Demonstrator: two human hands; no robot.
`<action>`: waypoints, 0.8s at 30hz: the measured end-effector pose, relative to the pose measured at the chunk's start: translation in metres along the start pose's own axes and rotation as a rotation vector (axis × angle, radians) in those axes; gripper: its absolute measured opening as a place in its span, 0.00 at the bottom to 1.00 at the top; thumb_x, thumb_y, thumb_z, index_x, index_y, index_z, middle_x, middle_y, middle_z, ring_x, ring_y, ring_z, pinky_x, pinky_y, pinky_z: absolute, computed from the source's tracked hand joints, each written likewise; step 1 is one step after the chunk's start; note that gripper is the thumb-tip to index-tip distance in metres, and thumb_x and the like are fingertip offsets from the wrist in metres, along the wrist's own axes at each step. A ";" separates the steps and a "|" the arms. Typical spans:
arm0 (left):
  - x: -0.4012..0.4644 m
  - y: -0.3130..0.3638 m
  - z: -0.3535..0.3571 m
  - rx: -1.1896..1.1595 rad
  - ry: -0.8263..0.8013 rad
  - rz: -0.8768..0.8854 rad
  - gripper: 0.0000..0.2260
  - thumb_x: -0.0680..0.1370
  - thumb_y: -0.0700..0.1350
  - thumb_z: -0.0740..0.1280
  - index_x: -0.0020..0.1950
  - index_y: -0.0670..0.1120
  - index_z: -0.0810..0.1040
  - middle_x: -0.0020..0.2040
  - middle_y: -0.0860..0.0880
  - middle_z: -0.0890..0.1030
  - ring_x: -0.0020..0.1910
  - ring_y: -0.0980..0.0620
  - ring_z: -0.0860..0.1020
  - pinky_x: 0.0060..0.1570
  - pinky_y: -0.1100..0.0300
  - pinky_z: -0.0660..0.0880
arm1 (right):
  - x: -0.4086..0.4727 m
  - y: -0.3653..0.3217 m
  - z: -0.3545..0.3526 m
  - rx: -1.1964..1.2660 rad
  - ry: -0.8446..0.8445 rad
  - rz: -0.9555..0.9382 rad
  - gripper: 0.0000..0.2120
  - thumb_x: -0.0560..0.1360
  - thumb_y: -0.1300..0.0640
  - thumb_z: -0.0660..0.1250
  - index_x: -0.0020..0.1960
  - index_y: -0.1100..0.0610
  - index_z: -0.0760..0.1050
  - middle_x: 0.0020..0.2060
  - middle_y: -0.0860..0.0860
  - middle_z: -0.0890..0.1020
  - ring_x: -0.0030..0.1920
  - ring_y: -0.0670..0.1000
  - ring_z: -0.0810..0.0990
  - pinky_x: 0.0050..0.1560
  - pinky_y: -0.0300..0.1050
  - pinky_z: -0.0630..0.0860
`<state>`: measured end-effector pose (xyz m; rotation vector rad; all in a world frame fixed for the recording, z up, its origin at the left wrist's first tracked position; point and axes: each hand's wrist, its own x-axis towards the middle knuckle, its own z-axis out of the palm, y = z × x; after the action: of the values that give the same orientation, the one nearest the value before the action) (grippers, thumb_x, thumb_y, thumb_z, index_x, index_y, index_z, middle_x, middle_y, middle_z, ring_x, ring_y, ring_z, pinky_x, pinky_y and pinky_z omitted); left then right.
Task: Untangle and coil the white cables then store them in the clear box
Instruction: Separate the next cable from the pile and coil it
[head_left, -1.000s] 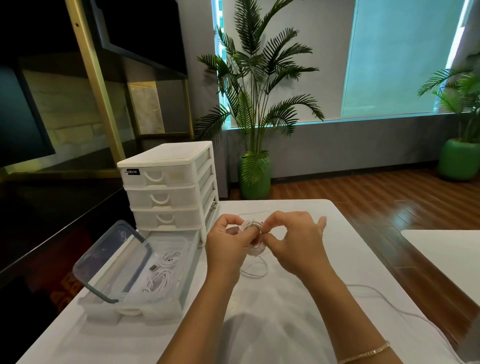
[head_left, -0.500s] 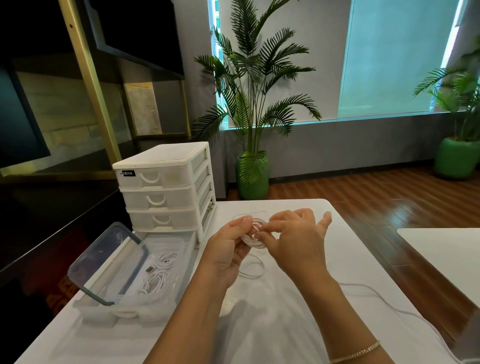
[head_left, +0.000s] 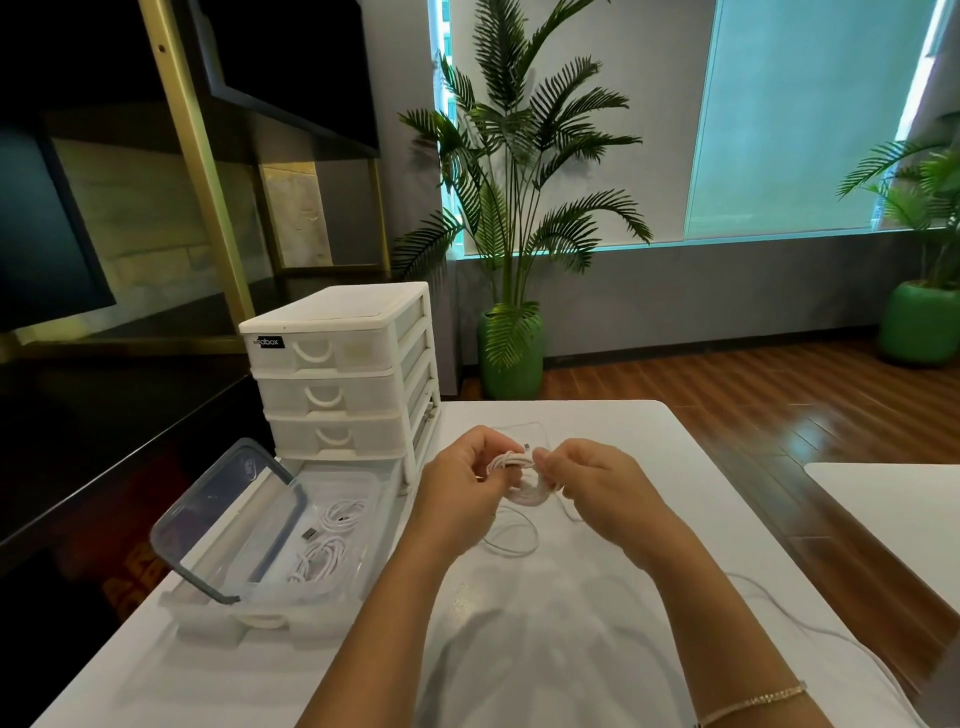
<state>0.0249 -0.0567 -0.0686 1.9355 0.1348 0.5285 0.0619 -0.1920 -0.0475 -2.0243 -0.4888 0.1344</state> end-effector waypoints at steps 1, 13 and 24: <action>0.000 0.000 0.002 0.051 0.001 0.009 0.05 0.76 0.42 0.67 0.46 0.52 0.77 0.45 0.52 0.81 0.45 0.53 0.79 0.42 0.67 0.75 | -0.001 -0.001 -0.001 0.020 0.011 0.007 0.17 0.78 0.48 0.58 0.37 0.56 0.75 0.35 0.49 0.77 0.38 0.47 0.73 0.44 0.45 0.71; -0.005 0.003 0.009 -0.049 -0.121 -0.042 0.11 0.74 0.39 0.69 0.36 0.51 0.72 0.42 0.51 0.81 0.44 0.49 0.80 0.39 0.57 0.78 | -0.002 -0.005 -0.005 0.252 0.034 0.099 0.15 0.77 0.50 0.62 0.36 0.58 0.77 0.28 0.49 0.72 0.31 0.47 0.68 0.34 0.39 0.66; -0.009 0.005 0.015 -0.177 0.133 0.032 0.08 0.71 0.40 0.72 0.41 0.54 0.83 0.42 0.54 0.84 0.44 0.50 0.82 0.41 0.54 0.82 | 0.005 0.005 -0.001 0.135 0.108 0.059 0.07 0.76 0.51 0.64 0.44 0.54 0.76 0.38 0.49 0.79 0.39 0.47 0.76 0.39 0.39 0.73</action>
<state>0.0224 -0.0750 -0.0716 1.7331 0.1373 0.6684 0.0682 -0.1931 -0.0504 -1.9032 -0.3436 0.0907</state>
